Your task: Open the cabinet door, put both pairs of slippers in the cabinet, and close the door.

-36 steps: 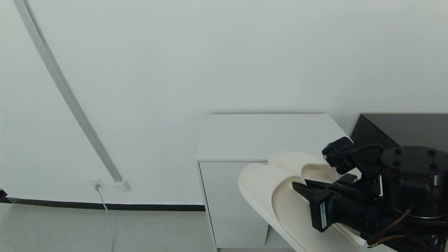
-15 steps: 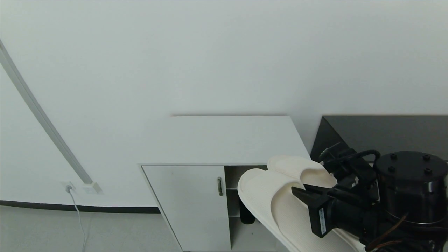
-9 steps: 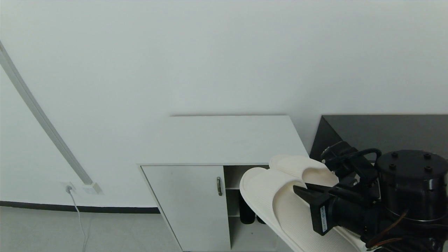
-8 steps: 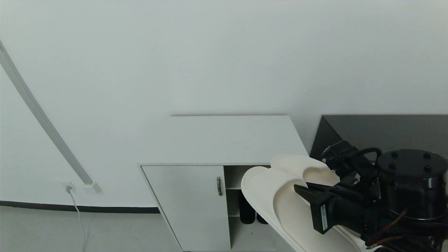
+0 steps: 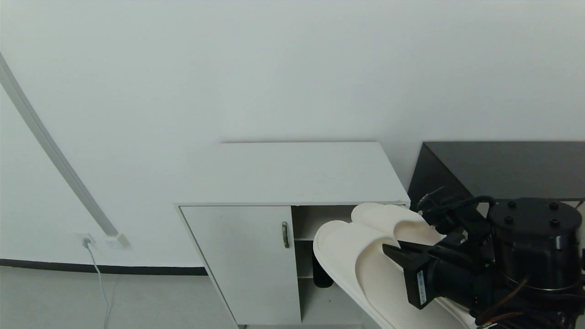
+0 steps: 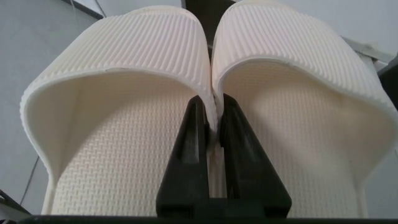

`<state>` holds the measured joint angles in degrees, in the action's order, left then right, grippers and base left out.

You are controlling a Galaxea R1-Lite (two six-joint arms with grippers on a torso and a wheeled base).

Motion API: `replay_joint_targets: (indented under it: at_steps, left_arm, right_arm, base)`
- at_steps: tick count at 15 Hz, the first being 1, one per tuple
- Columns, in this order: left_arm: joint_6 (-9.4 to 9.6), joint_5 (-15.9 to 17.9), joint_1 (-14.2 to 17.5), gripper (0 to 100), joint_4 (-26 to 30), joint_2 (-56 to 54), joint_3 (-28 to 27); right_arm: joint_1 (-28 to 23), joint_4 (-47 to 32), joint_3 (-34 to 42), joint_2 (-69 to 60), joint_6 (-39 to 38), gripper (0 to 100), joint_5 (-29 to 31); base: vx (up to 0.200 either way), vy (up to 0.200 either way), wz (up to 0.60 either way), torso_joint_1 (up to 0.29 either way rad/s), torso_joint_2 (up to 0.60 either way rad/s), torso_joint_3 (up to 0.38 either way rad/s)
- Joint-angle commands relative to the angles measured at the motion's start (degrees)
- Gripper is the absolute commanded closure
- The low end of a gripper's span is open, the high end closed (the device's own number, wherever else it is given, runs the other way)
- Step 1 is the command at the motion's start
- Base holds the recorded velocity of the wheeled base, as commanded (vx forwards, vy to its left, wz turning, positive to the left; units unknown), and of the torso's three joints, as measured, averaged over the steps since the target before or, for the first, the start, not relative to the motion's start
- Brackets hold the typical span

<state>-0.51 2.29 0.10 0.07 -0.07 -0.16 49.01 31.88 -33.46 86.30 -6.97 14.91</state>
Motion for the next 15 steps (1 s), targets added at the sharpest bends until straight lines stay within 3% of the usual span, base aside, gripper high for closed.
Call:
replay_joint_targets:
  at_steps: [1, 15]
  left_arm:
    - [-0.02, 0.0, 0.0, 100, 0.0, 0.1, 0.0]
    - [-0.02, -0.1, 0.0, 100, 0.0, 0.1, 0.0]
  right_arm:
    - [0.0, 0.0, 0.2, 0.1, 0.0, 100, -0.1]
    - [0.2, 0.0, 0.2, 0.6, 0.0, 100, 0.0]
  base:
    - [0.000, 0.000, 0.00, -0.163, 0.38, 0.207]
    - [0.000, 0.000, 0.00, -0.210, 0.51, 0.298]
